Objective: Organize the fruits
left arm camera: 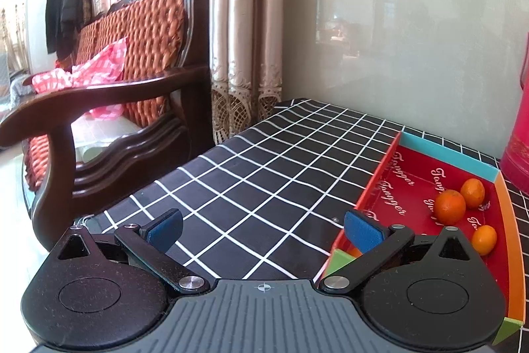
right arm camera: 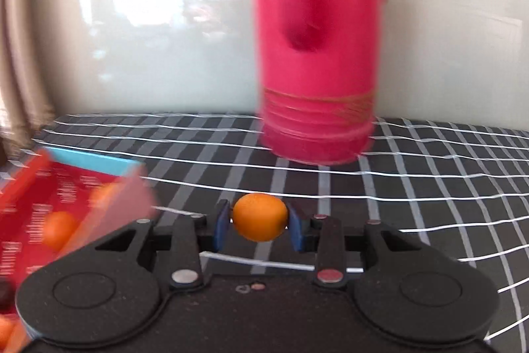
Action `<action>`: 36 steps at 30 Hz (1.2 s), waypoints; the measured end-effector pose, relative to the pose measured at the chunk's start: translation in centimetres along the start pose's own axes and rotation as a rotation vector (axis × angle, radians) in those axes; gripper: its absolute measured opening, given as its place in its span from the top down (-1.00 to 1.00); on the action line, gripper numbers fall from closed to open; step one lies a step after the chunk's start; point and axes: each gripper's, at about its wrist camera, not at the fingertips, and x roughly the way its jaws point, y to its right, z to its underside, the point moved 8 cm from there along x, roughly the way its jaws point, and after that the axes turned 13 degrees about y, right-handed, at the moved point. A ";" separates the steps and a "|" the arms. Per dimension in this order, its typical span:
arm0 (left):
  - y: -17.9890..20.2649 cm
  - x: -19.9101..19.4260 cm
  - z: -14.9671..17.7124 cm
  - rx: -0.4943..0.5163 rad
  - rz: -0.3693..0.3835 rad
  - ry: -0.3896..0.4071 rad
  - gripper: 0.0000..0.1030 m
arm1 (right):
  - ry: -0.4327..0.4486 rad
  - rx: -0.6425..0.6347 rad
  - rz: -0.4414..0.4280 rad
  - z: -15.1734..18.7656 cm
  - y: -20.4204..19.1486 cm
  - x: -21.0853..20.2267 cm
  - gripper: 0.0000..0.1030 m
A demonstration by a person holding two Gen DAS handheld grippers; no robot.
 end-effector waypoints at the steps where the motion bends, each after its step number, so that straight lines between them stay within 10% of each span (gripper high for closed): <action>1: -0.2 0.1 0.0 -0.006 -0.003 -0.006 -0.99 | 0.007 -0.003 -0.037 -0.2 -1.1 -0.7 0.45; 10: -1.1 0.1 0.4 0.004 -0.018 -0.025 -0.99 | 0.011 -0.119 -0.323 0.6 -11.0 -5.9 0.46; 20: -2.3 0.2 0.6 0.011 -0.043 -0.031 -0.99 | -0.021 -0.255 -0.300 2.6 -14.4 -6.8 0.40; 24: -2.7 0.0 0.5 0.016 -0.051 -0.022 -0.99 | 0.015 -0.166 -0.284 1.8 -12.2 -7.4 -0.52; 36: 0.1 -1.0 0.0 0.051 0.089 -0.007 -0.99 | 0.013 0.006 -0.138 1.6 -6.9 -10.5 -0.89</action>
